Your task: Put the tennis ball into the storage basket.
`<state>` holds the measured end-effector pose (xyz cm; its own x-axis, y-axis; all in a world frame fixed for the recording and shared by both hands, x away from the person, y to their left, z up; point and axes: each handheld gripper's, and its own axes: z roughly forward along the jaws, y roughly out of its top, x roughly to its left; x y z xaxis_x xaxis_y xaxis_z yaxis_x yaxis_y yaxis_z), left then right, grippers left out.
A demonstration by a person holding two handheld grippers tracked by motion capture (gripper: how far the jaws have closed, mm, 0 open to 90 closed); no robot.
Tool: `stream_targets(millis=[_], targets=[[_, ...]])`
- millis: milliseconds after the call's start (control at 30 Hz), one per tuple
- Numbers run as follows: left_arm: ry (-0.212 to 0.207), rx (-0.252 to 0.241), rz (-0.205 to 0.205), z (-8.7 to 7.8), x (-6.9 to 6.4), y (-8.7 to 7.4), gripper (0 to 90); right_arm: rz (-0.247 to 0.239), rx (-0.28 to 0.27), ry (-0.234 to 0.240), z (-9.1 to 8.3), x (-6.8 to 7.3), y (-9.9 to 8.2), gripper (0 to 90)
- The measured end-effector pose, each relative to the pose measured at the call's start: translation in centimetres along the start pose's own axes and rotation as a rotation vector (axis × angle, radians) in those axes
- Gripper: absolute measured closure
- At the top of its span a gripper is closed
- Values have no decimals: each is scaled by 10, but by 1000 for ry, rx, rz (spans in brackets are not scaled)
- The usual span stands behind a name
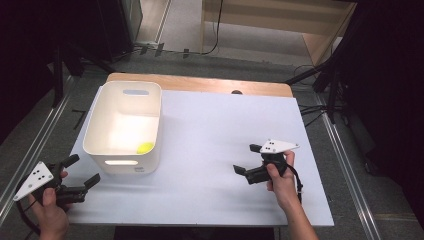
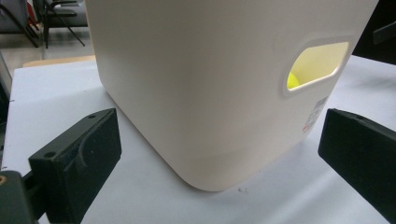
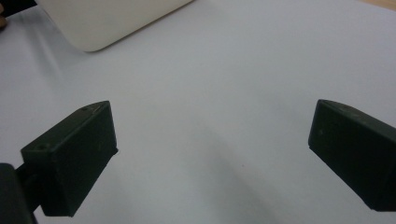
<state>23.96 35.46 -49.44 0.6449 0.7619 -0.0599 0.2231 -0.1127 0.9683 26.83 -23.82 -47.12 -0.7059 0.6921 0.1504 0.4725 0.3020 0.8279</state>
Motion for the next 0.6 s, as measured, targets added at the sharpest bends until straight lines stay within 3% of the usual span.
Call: stream_targets(millis=[600], targets=[[2,3,4,0,0,0,0,72,-34,-63,-35,-18,-41,1]])
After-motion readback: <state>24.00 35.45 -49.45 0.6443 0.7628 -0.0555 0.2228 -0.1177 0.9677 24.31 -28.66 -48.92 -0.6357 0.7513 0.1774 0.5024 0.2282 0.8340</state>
